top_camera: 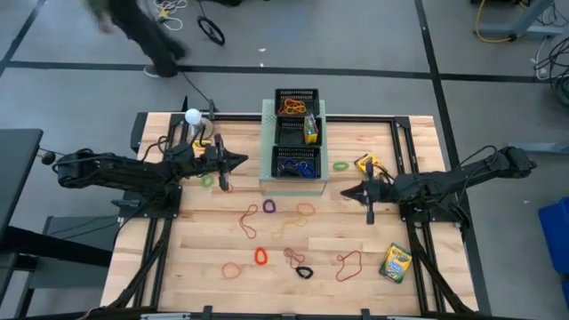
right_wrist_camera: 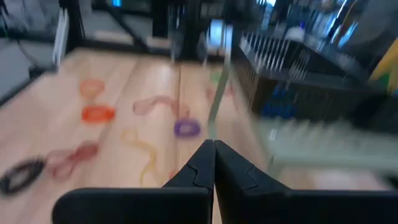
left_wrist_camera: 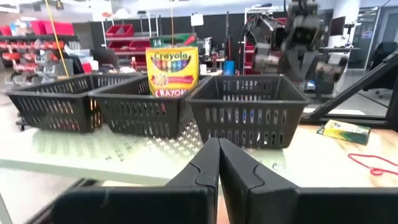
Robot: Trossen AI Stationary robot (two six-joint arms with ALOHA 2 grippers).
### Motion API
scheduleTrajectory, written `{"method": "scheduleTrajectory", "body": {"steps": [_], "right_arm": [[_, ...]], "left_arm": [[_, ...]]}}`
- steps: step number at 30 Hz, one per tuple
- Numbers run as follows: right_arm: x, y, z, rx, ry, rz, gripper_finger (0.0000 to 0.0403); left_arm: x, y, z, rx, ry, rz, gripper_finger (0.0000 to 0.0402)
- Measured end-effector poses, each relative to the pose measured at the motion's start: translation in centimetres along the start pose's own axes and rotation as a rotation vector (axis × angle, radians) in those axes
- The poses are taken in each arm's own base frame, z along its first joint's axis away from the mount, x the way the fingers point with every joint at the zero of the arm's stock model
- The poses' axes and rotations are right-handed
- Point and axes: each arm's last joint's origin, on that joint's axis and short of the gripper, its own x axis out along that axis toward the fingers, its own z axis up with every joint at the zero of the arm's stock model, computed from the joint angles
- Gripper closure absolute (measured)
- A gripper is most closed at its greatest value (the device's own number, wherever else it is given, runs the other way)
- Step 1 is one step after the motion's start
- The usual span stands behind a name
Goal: Pick & Place Office Desk Supplies
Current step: Put the red rubber band into the top black bin on the shelf
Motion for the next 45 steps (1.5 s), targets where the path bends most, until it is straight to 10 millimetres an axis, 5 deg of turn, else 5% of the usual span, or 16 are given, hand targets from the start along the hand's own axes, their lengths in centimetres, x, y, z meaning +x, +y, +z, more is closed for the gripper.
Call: {"method": "scheduleTrajectory", "body": {"steps": [8, 16, 25, 35, 45], "right_arm": [[0.2, 0.0, 0.8, 0.045, -0.085, -0.003, 0.0396], [0.3, 1.1, -0.8, 0.350, 0.081, 0.049, 0.0396], [1.6, 5.1, -2.6, 0.343, 0.382, 0.056, 0.0382], [4.5, 10.1, -2.3, 0.306, 0.745, 0.216, 0.0268], [6.8, 13.9, -2.7, 0.077, 0.964, 0.254, 0.0259]], "left_arm": [[0.0, 0.0, -0.3, -0.021, 0.030, 0.003, 0.0387], [0.0, 0.0, -0.1, -0.002, 0.015, -0.009, 0.0387], [0.0, 0.1, -0.5, -0.007, 0.054, 0.047, 0.0387], [0.0, 0.0, -0.8, -0.049, 0.084, 0.004, 0.0387], [0.0, -0.1, -0.8, -0.049, 0.083, -0.017, 0.0387]]}}
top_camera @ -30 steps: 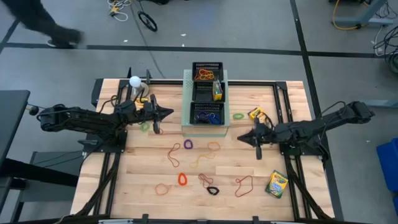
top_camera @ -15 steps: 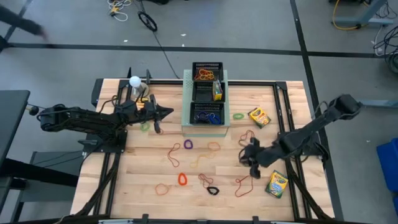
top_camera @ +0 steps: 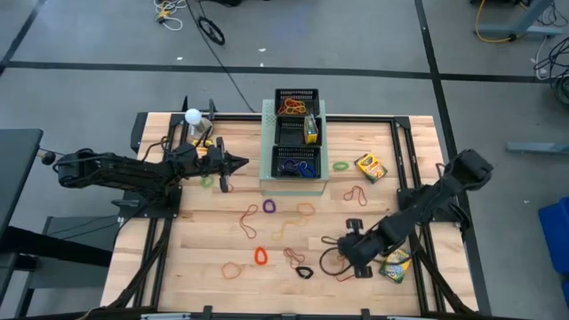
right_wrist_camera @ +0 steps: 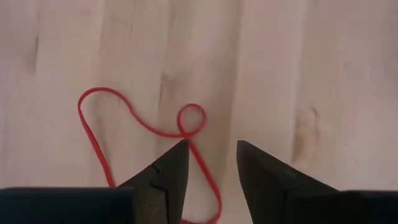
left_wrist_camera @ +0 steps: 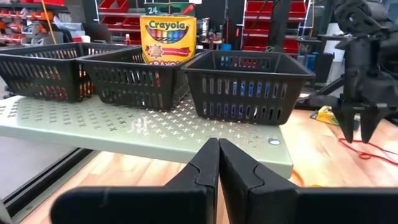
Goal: Pick & Place Office Desk Supplies
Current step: Put the red rubber band into the top black bin on the shelf
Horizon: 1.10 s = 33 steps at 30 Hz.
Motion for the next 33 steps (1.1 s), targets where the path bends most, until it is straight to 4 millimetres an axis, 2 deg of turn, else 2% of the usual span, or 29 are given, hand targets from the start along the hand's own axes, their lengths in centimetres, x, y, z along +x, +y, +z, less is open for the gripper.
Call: {"method": "scheduleTrajectory", "body": {"steps": [6, 10, 14, 21, 23, 29, 33], "right_arm": [[1.5, 0.8, 0.8, -0.062, 0.054, 0.016, 0.0260], [2.3, 1.1, 1.1, -0.074, 0.070, 0.009, 0.0277], [2.6, 1.0, 1.1, -0.044, 0.076, 0.001, 0.0309], [2.6, 0.8, 1.2, -0.044, 0.074, -0.006, 0.0391], [2.6, 0.8, 1.2, -0.043, 0.074, -0.005, 0.0396], [0.9, 1.1, 2.7, -0.031, 0.031, 0.054, 0.0399], [-1.6, 0.8, 4.2, -0.026, 0.014, 0.054, 0.0399]], "left_arm": [[0.0, 0.0, 0.0, -0.014, 0.002, 0.000, 0.0387], [0.0, 0.0, 0.0, -0.020, 0.003, 0.000, 0.0387], [0.0, 0.0, 0.0, -0.034, 0.001, 0.000, 0.0387], [0.0, 0.0, -0.1, -0.078, 0.005, 0.001, 0.0387], [0.0, 0.0, -0.1, -0.081, 0.005, 0.005, 0.0387], [0.0, 0.0, -0.1, -0.079, 0.006, 0.008, 0.0387], [0.0, 0.0, -0.1, -0.051, 0.006, 0.008, 0.0387]]}}
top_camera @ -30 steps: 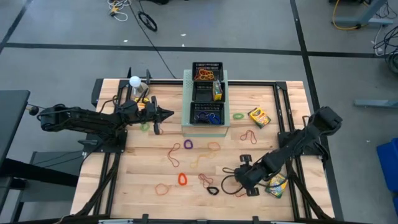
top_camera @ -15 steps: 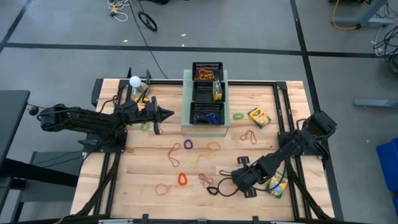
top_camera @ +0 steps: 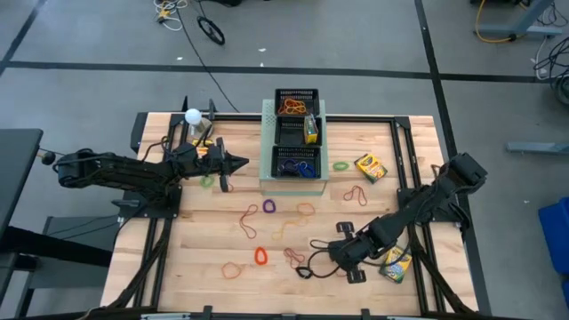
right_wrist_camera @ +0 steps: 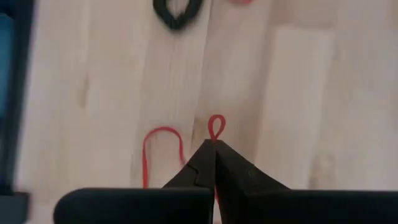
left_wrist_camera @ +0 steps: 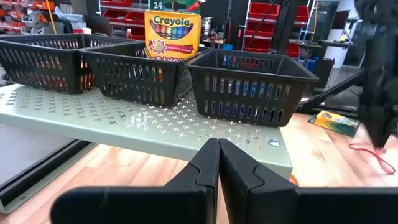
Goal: Pick & Place Office Desk Supplies
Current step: Put the red rubber band into the top black bin on the shelf
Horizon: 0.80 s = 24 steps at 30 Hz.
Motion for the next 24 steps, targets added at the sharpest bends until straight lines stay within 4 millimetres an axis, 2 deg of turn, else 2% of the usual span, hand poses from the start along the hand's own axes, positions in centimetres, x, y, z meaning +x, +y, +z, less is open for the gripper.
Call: {"method": "scheduleTrajectory", "body": {"steps": [5, 12, 19, 24], "right_arm": [[-4.7, -0.9, 2.6, -0.019, -0.021, -0.015, 0.0401], [-12.8, -3.7, 7.4, -0.091, -0.247, -0.120, 0.0401], [-22.0, -9.8, 12.0, -0.100, -0.567, -0.458, 0.0402], [-27.3, -16.0, 13.4, -0.037, -0.777, -0.686, 0.0402]], "left_arm": [[0.0, 0.0, 0.0, 0.008, 0.000, 0.000, 0.0387], [0.0, 0.0, 0.1, 0.011, -0.007, 0.000, 0.0387], [0.0, 0.0, 0.0, -0.022, -0.005, -0.001, 0.0387], [0.0, 0.0, 0.0, -0.033, -0.005, -0.001, 0.0387]]}}
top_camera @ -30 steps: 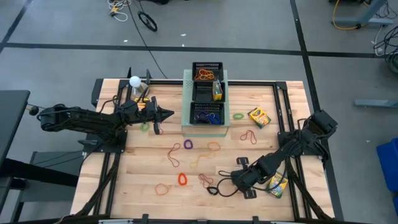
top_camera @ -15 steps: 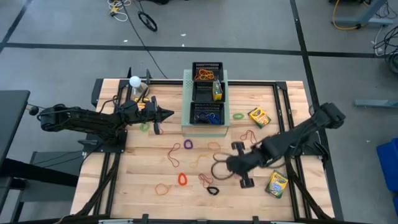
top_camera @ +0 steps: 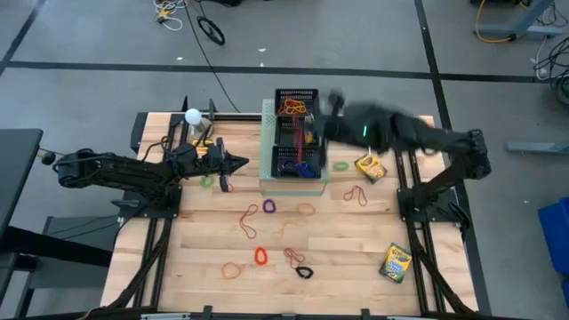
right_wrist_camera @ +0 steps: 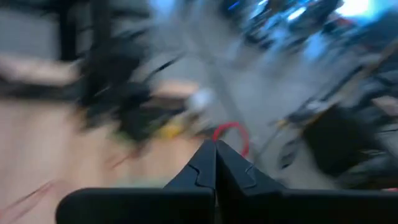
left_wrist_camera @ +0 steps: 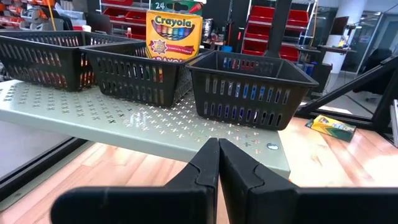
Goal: Pick & Place Office Desk Supplies
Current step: Put the red rubber band into the top black bin on the shelf
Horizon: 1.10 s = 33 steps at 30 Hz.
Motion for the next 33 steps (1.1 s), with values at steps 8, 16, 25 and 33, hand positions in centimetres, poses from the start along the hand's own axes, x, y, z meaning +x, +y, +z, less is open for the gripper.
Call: {"method": "scheduleTrajectory", "body": {"steps": [8, 16, 25, 33], "right_arm": [[4.8, -10.6, -2.9, 0.064, -0.045, -0.168, 0.0403], [11.4, -14.8, -8.9, 0.189, 0.097, -0.108, 0.0403], [15.8, -14.1, -12.6, 0.194, 0.234, -0.050, 0.0402], [15.8, -14.0, -13.3, 0.183, 0.331, -0.116, 0.0333]], "left_arm": [[0.0, 0.0, 0.0, 0.002, 0.001, 0.000, 0.0387], [0.0, 0.0, 0.0, 0.002, 0.002, 0.001, 0.0387], [0.0, 0.0, -0.2, -0.002, 0.023, 0.000, 0.0387], [0.0, 0.0, -0.6, -0.016, 0.058, -0.007, 0.0387]]}}
